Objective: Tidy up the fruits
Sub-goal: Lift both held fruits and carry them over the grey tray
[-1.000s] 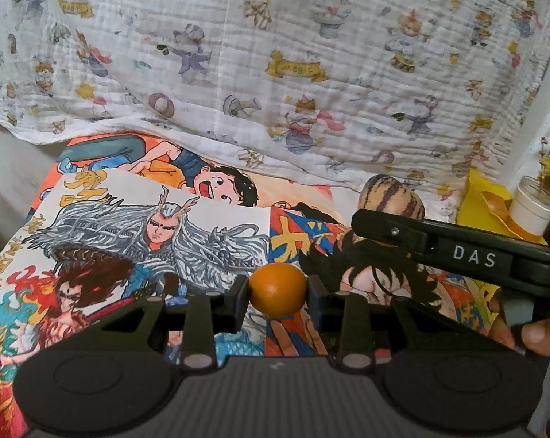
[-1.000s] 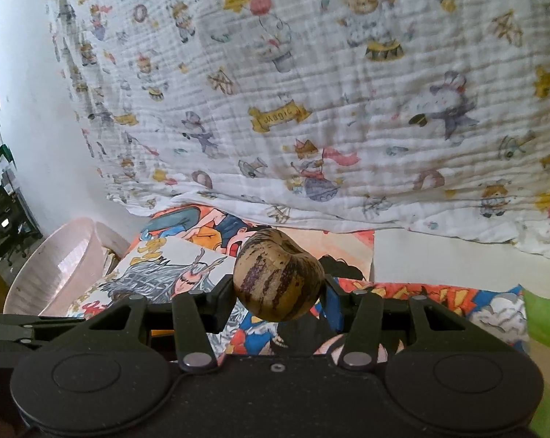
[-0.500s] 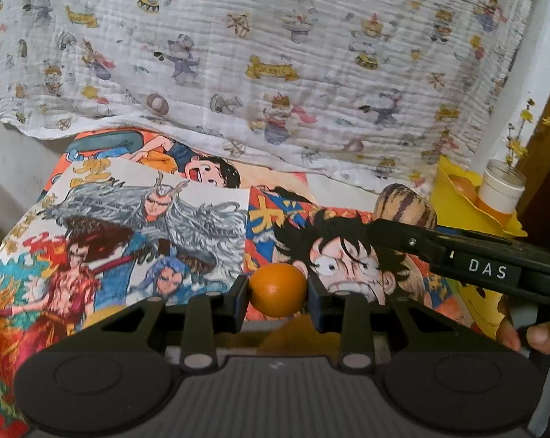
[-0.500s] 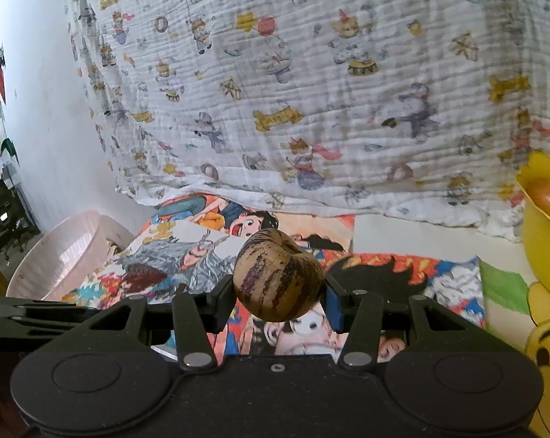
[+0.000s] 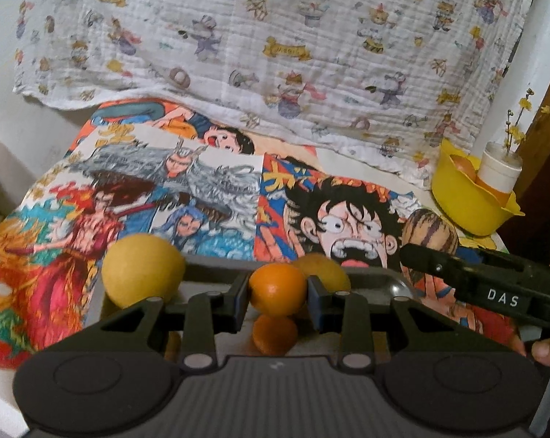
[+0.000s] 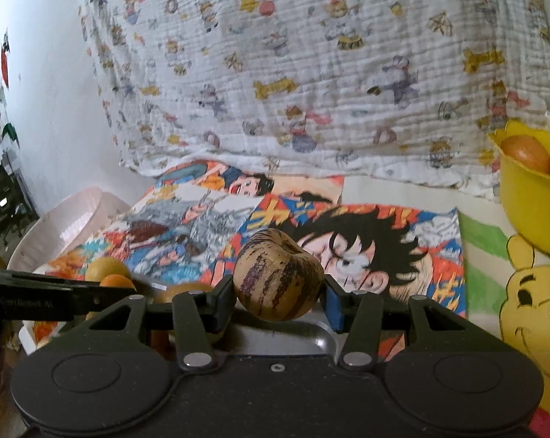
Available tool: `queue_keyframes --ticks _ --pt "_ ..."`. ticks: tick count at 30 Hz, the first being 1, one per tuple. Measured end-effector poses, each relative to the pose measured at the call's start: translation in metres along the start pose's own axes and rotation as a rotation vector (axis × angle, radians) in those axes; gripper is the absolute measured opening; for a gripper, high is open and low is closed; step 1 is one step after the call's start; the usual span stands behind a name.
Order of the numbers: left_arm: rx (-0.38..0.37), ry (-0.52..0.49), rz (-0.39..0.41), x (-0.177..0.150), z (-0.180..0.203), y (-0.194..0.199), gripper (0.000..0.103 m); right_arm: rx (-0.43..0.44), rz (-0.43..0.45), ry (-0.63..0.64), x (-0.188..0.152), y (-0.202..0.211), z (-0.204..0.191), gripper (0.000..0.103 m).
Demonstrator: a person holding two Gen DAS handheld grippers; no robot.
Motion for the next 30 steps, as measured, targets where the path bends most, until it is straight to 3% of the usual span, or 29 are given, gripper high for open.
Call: queue_keyframes --ticks 11,30 --pt "0.035 0.008 -0.048 -0.023 -0.013 0.007 0.037 0.034 -0.076 0.009 -0.026 -0.003 -0.011 0.052" --pt "0.084 0.022 -0.091 -0.035 -0.028 -0.001 0.038 0.047 -0.215 -0.014 -0.042 -0.024 -0.011 0.052"
Point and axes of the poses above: each gripper's, at about its wrist camera, not at the fingertips, and y roughly against the way its jaws point, z to its right, x to its top, the point moved 10 cm from there along -y, roughly the way its jaws point, and after that the axes turned 13 degrees about z, right-handed, at the moved point
